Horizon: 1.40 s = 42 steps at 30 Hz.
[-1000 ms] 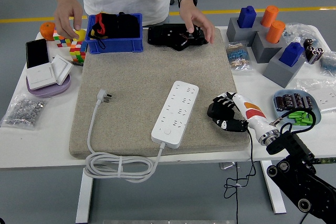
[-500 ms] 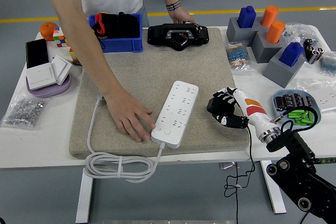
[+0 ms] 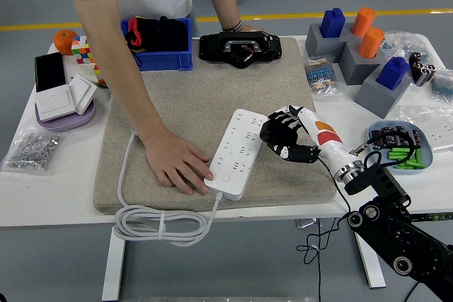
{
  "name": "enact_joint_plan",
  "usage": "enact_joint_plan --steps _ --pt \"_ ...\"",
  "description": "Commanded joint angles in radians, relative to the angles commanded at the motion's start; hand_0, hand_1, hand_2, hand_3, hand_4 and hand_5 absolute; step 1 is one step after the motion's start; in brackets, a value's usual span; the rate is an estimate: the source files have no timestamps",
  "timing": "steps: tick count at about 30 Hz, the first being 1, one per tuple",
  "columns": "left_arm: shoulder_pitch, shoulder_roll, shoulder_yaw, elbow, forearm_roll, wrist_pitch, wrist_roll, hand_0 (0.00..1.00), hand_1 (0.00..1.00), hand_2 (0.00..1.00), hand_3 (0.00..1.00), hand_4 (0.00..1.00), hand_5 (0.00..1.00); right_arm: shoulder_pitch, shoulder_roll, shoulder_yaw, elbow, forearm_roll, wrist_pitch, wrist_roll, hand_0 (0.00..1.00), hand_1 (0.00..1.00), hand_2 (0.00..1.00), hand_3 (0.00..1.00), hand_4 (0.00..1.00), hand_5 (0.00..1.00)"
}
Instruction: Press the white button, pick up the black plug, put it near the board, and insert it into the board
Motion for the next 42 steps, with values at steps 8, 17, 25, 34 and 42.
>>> enact_joint_plan --steps 8,17,25,34,42 --pt "0.000 0.001 0.000 0.000 -0.002 0.000 0.001 0.691 0.638 0.613 0.640 0.562 0.203 0.051 0.026 -0.059 -0.062 0.020 -0.005 0.017 0.363 0.292 0.341 0.512 0.630 0.002" --pt "0.000 0.003 0.000 0.000 0.009 -0.003 0.002 0.691 0.638 0.613 0.640 0.561 0.203 0.098 0.052 -0.080 -0.143 0.021 -0.013 0.037 0.364 0.295 0.343 0.513 0.630 0.002" --pt "-0.002 0.005 0.003 0.000 0.019 -0.007 0.003 0.691 0.638 0.614 0.640 0.561 0.202 0.121 0.076 -0.077 -0.197 0.013 -0.017 0.049 0.367 0.296 0.343 0.512 0.632 0.002" --pt "-0.005 0.007 0.011 0.000 0.022 -0.010 0.002 0.691 0.638 0.614 0.640 0.562 0.204 0.148 0.095 -0.076 -0.249 0.009 -0.019 0.056 0.368 0.297 0.344 0.512 0.633 0.002" --pt "-0.004 0.006 0.009 0.000 0.027 -0.010 0.003 0.691 0.638 0.614 0.640 0.562 0.203 0.151 0.101 -0.078 -0.275 0.012 -0.018 0.055 0.370 0.299 0.344 0.513 0.631 0.002"
